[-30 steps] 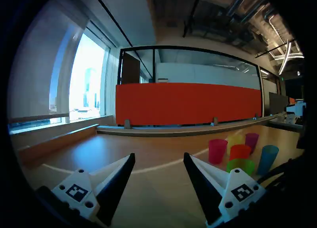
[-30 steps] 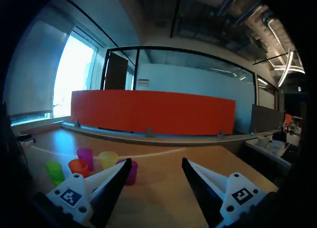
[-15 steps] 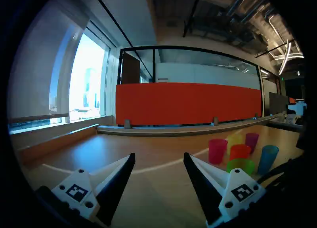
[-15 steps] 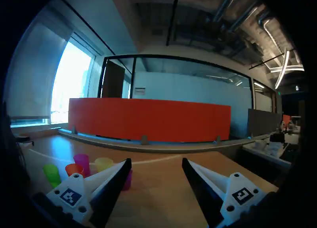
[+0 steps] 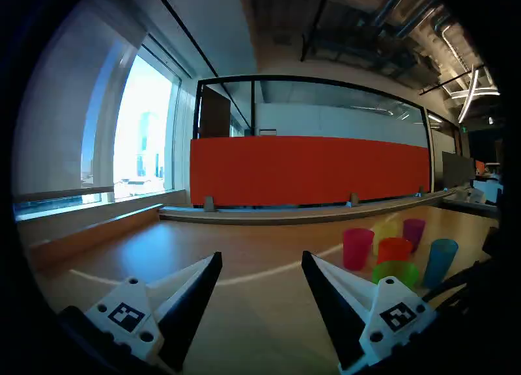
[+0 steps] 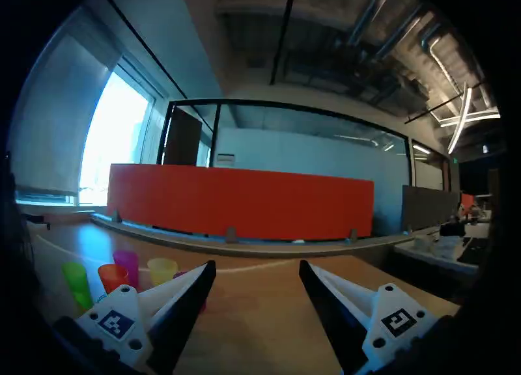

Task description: Pour water

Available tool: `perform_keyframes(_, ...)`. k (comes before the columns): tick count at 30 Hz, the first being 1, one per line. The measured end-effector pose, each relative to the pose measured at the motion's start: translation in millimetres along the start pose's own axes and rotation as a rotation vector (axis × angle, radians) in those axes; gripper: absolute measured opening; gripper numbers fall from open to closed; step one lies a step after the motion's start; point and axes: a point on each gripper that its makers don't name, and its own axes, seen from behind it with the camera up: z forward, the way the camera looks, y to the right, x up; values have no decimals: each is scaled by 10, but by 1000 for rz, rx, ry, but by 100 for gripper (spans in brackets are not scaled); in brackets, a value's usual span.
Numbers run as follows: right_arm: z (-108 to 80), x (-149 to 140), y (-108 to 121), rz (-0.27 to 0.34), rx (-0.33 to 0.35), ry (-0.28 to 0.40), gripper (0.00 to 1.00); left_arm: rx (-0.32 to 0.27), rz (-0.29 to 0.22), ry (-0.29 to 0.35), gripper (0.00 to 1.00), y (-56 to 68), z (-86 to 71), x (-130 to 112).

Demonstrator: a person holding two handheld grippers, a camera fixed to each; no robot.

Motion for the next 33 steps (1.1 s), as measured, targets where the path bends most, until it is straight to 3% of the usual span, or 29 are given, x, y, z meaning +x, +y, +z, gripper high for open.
perform_keyframes(33, 58, -442, 74, 80, -1, -57, 99, 0, 0, 0, 90, -6, 3, -9)
